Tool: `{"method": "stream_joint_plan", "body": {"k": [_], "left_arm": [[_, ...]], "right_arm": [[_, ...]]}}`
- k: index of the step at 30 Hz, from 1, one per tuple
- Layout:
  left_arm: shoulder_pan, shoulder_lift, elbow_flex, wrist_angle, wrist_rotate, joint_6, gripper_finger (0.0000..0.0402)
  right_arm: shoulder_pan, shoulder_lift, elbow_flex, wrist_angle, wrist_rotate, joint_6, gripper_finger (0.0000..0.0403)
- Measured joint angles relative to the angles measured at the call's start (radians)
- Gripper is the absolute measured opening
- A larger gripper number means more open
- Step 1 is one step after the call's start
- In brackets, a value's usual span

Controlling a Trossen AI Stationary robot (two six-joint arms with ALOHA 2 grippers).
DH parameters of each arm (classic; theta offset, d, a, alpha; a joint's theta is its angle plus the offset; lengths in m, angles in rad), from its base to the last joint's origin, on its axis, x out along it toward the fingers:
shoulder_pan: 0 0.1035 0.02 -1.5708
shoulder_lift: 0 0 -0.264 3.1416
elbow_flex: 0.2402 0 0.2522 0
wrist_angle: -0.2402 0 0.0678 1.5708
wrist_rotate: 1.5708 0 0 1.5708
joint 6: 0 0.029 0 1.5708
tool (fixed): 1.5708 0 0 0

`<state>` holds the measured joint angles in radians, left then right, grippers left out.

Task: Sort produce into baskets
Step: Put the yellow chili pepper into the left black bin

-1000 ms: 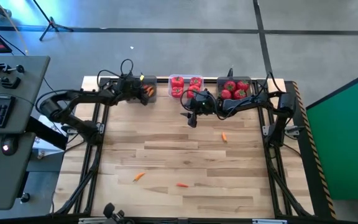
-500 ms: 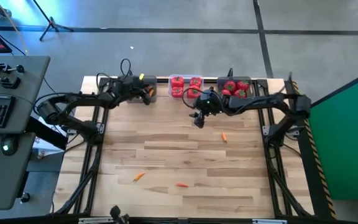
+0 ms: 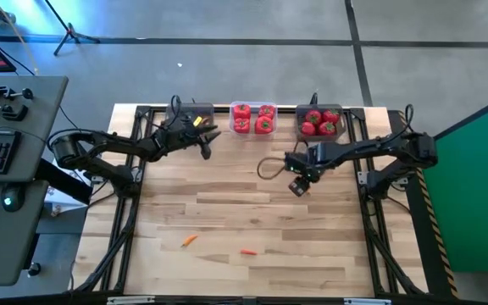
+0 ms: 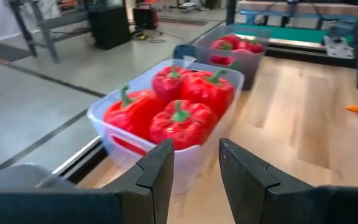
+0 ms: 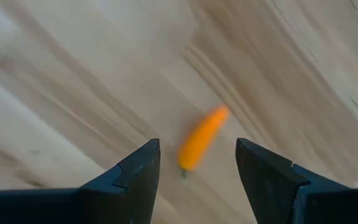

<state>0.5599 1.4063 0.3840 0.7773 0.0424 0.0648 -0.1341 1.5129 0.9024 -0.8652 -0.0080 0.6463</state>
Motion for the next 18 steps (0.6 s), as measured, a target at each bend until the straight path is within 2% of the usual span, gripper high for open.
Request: {"method": "stream_joint_plan", "body": {"k": [6,18], "left_arm": [[-0.042,0.0,0.0,-0.001,0.0,-0.011,0.0112],[-0.104,0.0,-0.003,-0.033,0.0,-0.061,0.0087]], "right_arm": [[0.035,0.041,0.0,-0.04,0.09,0.106,0.02],[0.015,0.159,0.0,0.033,0.045,0.079,0.019]]}}
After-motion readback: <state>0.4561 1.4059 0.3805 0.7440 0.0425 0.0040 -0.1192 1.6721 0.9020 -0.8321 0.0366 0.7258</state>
